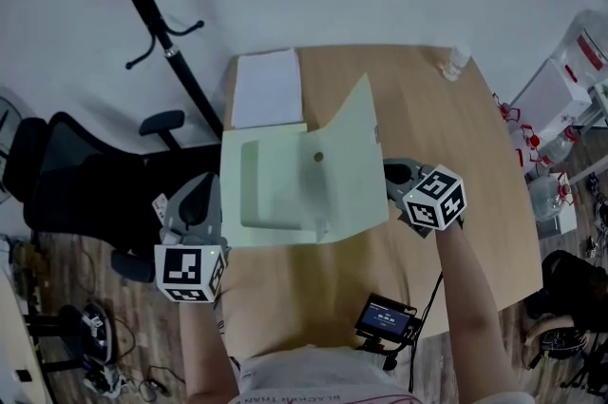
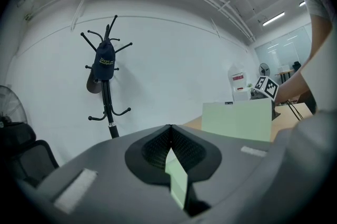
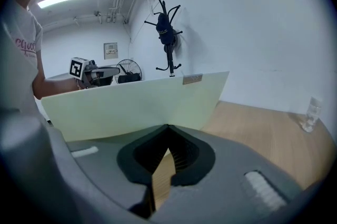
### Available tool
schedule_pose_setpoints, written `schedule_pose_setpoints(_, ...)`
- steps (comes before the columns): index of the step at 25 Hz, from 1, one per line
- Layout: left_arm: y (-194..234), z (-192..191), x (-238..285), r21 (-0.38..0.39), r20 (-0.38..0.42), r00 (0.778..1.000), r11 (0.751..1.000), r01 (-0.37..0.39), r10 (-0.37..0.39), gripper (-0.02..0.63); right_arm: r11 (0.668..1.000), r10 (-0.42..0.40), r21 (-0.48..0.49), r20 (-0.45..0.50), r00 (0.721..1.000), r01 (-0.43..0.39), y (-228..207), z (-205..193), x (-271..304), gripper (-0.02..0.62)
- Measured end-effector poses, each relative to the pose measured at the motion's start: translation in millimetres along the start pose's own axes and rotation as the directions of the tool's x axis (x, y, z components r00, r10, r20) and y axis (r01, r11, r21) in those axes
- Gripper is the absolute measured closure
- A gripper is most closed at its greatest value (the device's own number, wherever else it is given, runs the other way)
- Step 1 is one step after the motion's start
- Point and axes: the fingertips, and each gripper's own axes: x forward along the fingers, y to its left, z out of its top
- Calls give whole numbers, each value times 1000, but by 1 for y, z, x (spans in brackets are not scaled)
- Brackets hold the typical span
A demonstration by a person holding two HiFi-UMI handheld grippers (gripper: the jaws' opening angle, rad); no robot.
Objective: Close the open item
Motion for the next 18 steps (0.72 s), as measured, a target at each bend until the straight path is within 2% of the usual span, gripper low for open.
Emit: schedule_pose_setpoints(18, 23, -8, -12, -70, 49, 998, 996, 48, -44, 588, 998, -52, -19, 28, 998, 52, 30, 35, 46, 594)
